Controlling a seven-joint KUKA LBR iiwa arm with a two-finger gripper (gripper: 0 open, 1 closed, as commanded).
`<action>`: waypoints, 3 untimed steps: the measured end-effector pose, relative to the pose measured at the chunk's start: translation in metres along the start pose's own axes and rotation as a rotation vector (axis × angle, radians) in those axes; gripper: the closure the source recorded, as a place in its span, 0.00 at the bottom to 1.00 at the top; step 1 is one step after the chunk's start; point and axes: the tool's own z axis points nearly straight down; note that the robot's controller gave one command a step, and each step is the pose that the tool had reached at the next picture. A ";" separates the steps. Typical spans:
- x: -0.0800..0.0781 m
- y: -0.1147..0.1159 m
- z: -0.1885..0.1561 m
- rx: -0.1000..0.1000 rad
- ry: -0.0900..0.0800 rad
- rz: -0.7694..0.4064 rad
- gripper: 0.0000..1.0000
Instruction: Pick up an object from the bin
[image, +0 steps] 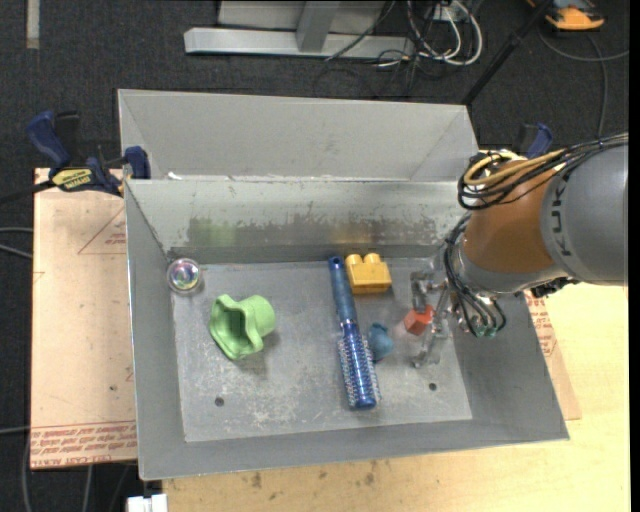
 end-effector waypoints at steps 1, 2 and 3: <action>0.000 0.000 -0.003 0.000 0.002 -0.002 1.00; 0.037 0.030 -0.184 0.000 0.002 0.029 1.00; 0.057 -0.020 -0.055 0.000 0.020 -0.045 1.00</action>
Offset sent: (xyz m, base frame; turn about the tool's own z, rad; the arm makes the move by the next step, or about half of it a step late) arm 0.0000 0.0000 0.0000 0.0000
